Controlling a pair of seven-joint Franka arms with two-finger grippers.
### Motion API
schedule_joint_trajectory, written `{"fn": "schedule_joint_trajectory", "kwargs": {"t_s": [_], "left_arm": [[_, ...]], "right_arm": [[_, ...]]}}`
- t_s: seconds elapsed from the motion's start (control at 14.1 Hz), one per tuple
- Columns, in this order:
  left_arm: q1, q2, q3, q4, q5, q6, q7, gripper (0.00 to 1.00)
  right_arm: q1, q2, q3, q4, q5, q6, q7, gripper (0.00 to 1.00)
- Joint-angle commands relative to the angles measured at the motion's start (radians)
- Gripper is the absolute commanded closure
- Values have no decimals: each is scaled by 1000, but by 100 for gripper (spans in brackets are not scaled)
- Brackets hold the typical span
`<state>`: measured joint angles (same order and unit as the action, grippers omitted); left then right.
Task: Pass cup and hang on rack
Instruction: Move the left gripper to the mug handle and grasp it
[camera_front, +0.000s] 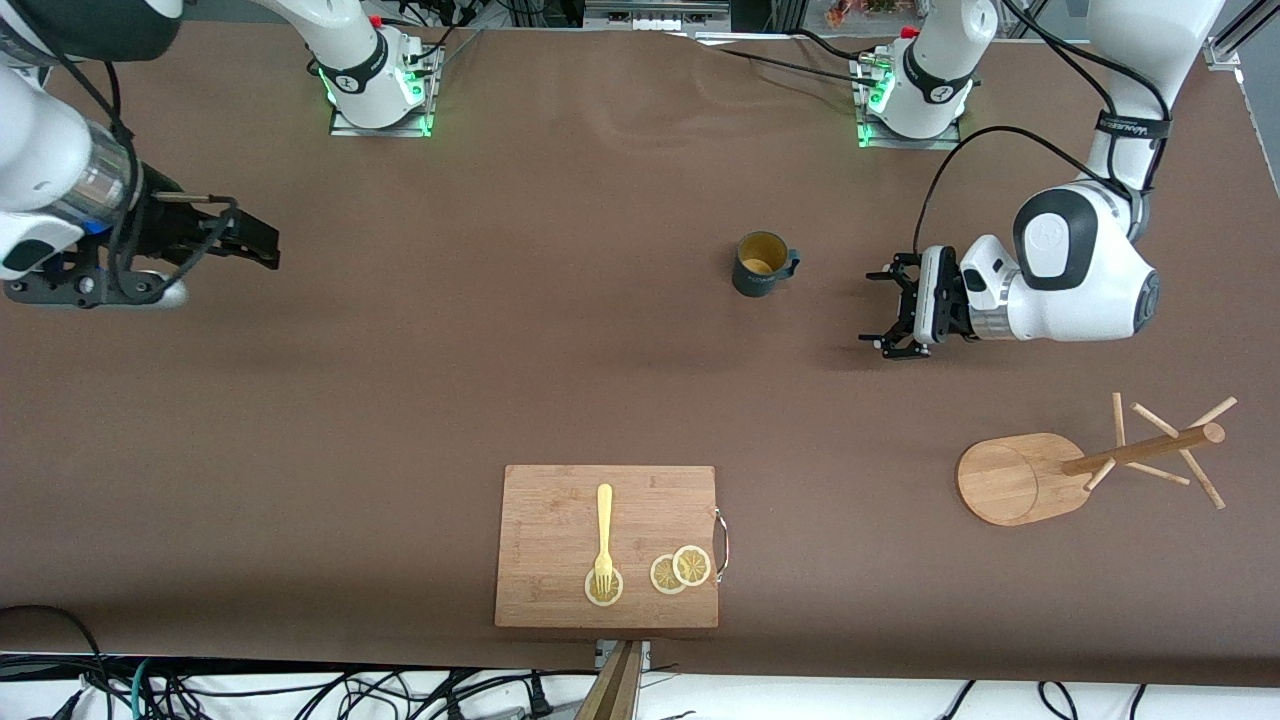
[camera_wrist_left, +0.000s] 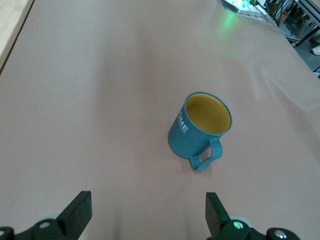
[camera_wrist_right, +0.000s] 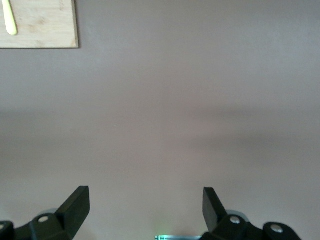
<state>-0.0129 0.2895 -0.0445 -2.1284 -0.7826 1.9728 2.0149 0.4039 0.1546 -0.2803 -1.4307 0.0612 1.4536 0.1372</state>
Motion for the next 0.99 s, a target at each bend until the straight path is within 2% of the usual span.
{"fn": "schedule_joint_trajectory", "kwargs": {"t_s": [0.0,0.14,0.28,0.49,0.64,0.78,0.92], "left_arm": [[8,-27,0,-82,-81,37,142,0],[4,-52,0,-143,-112,89,156,0],[-4,-81,-2,-203,-153,135,159,0],[-7,-70,-3,-295,-326,185,287,0],[-12,-30,-17,-314,-418,190,378,0],[-15,-21,-32,-334,-446,222,396,0],[-13,-18,-54,-347,-478,228,401,0]], "right_arm": [[9,-111,4,-173,2,89,-7,0],[10,-145,6,-237,-1,135,-5,0],[10,-152,6,-246,-3,140,-7,0],[9,-144,6,-238,-24,162,-13,0],[9,-147,-13,-235,-54,160,-47,0],[9,-145,-56,-235,-46,160,-128,0],[10,-138,-62,-218,-47,153,-142,0]]}}
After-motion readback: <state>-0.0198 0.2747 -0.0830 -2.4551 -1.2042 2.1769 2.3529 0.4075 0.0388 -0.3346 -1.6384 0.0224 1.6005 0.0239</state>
